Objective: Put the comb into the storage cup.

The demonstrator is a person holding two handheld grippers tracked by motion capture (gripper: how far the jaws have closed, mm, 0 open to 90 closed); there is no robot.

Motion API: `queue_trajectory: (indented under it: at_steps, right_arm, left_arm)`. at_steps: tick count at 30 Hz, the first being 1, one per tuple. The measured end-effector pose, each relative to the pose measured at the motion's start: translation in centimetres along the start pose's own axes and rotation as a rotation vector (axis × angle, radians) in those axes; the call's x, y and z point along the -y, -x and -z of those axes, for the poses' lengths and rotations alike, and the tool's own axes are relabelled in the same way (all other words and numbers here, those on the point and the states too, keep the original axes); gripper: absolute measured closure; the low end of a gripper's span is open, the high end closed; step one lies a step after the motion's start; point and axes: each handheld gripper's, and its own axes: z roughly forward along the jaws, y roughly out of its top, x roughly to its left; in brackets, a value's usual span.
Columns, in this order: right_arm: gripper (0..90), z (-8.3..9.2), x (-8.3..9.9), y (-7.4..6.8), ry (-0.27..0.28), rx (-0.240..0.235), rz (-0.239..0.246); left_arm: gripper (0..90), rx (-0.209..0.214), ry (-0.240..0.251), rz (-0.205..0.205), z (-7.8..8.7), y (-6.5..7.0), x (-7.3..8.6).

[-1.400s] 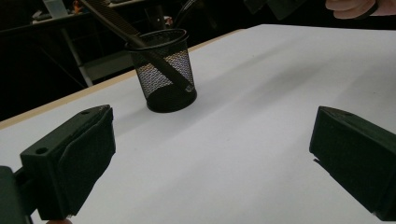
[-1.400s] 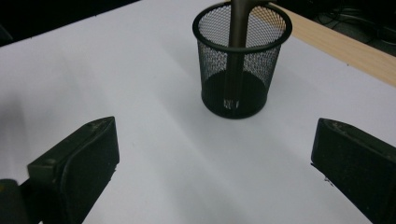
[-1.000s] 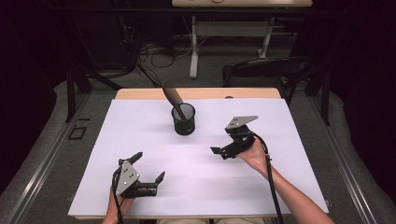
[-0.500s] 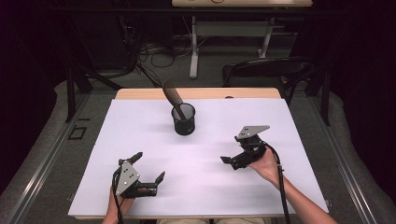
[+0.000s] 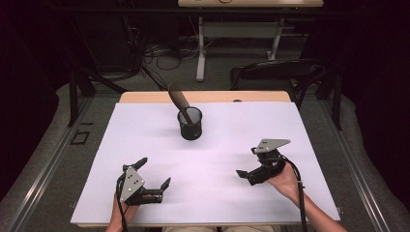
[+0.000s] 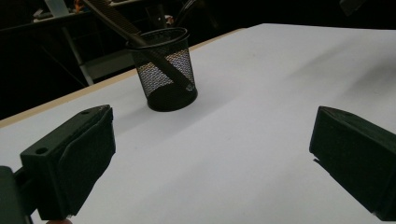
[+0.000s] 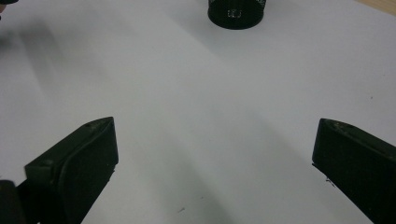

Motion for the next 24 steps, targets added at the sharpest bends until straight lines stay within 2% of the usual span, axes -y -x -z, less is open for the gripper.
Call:
queue_trajectory:
  at_steps: [9,14,24]
  right_arm:
    - [0.0,1.4,1.7,-0.6,0.004,0.019,-0.008]
    - [0.0,2.0,2.7,-0.6,0.028,0.036,-0.025]
    - [0.0,3.4,4.3,-0.8,0.062,0.073,-0.026]
  left_arm:
    - [0.2,-0.002,0.0,-0.001,0.1,0.0,0.0]
    - [0.2,-0.003,0.001,-0.001,0.2,0.0,0.0]
    - [0.2,-0.003,-0.002,0.0,0.2,0.0,0.0]
